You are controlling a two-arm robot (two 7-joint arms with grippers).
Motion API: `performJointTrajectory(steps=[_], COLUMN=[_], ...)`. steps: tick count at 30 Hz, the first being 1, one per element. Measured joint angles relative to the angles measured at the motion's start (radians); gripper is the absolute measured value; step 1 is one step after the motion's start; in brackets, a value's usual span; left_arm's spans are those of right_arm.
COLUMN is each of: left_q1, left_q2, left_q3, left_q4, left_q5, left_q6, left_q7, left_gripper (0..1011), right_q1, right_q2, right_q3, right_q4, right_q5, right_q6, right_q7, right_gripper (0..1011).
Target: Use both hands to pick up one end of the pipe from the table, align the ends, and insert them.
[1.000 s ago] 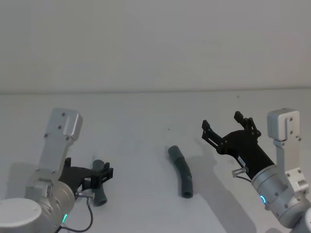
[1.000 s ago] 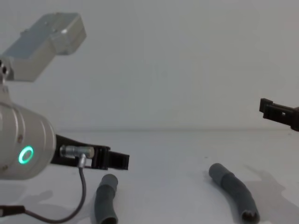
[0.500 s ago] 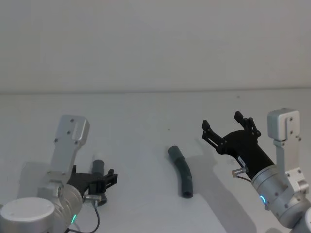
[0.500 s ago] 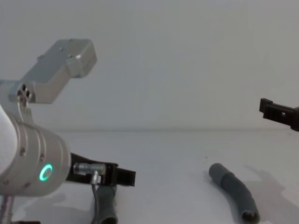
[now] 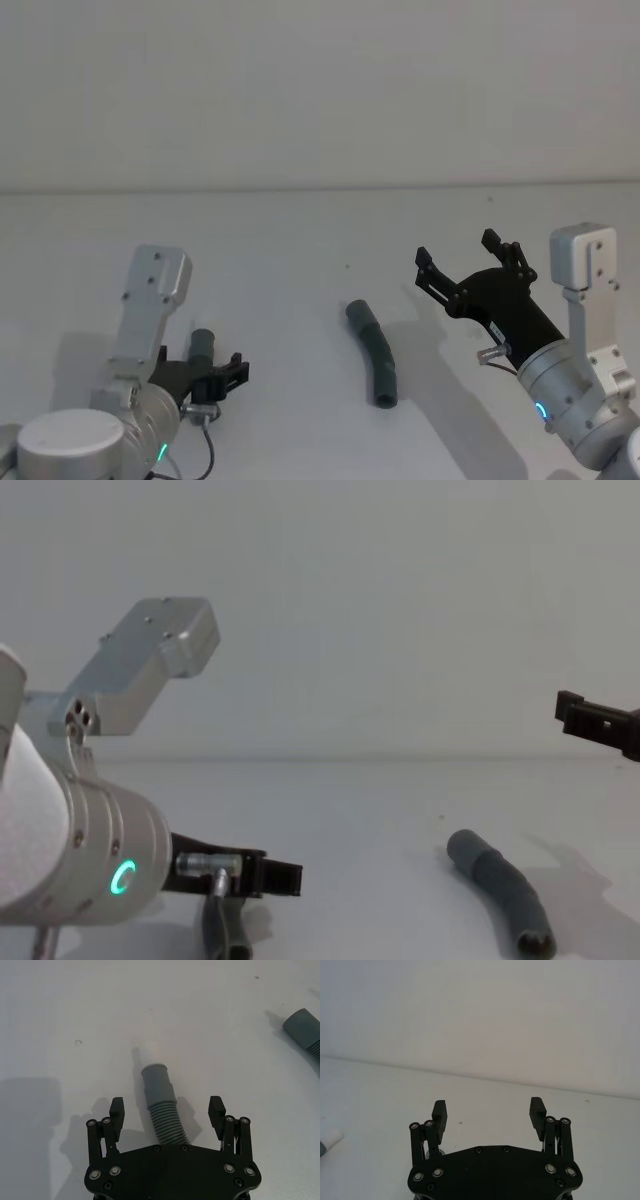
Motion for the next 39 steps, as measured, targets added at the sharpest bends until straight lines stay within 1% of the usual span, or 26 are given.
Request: performJointTrajectory(steps=[14,15,16,21,22,25,26,28,29,31,32,34,39], left_q1=[-0.012,-0.014,-0.014,-0.019,-0.019,-0.019,-0.019,-0.018,-0.017,-0.016,-0.014,-0.012,-0.010], left_q2=[-0.003,-0.002,-0.002,-0.002,-0.003,-0.004,-0.005,-0.006,-0.007,-0.008,-0.010,-0.011,-0.014], left_q3=[0.005,0.005,0.005,0.008,0.008,0.008,0.008,0.008,0.007,0.005,0.004,0.004,0.003], left_q4=[0.042,0.046,0.046,0.058,0.061,0.064,0.067,0.069,0.071,0.072,0.073,0.075,0.079], left_q5=[0.009,0.010,0.010,0.015,0.016,0.018,0.018,0.020,0.021,0.023,0.025,0.027,0.031], left_q6=[-0.027,-0.029,-0.029,-0.032,-0.032,-0.033,-0.033,-0.033,-0.034,-0.035,-0.036,-0.038,-0.042], left_q7=[-0.025,-0.028,-0.028,-0.035,-0.036,-0.038,-0.039,-0.040,-0.040,-0.040,-0.039,-0.039,-0.039], left_gripper=[1001,980,980,863,813,758,701,661,602,564,499,462,416], right_q1=[0.000,0.000,0.000,0.000,0.000,0.000,0.000,0.000,0.000,0.000,0.000,0.000,0.000], right_q2=[0.000,0.000,0.000,0.000,0.000,0.000,0.000,0.000,0.000,0.000,0.000,0.000,0.000], right_q3=[0.000,0.000,0.000,0.000,0.000,0.000,0.000,0.000,0.000,0.000,0.000,0.000,0.000], right_q4=[0.000,0.000,0.000,0.000,0.000,0.000,0.000,0.000,0.000,0.000,0.000,0.000,0.000], right_q5=[0.000,0.000,0.000,0.000,0.000,0.000,0.000,0.000,0.000,0.000,0.000,0.000,0.000], right_q6=[0.000,0.000,0.000,0.000,0.000,0.000,0.000,0.000,0.000,0.000,0.000,0.000,0.000], right_q7=[0.000,0.000,0.000,0.000,0.000,0.000,0.000,0.000,0.000,0.000,0.000,0.000,0.000], right_gripper=[1003,1003,1003,1003,1003,1003,1003,1003,1003,1003,1003,1003,1003])
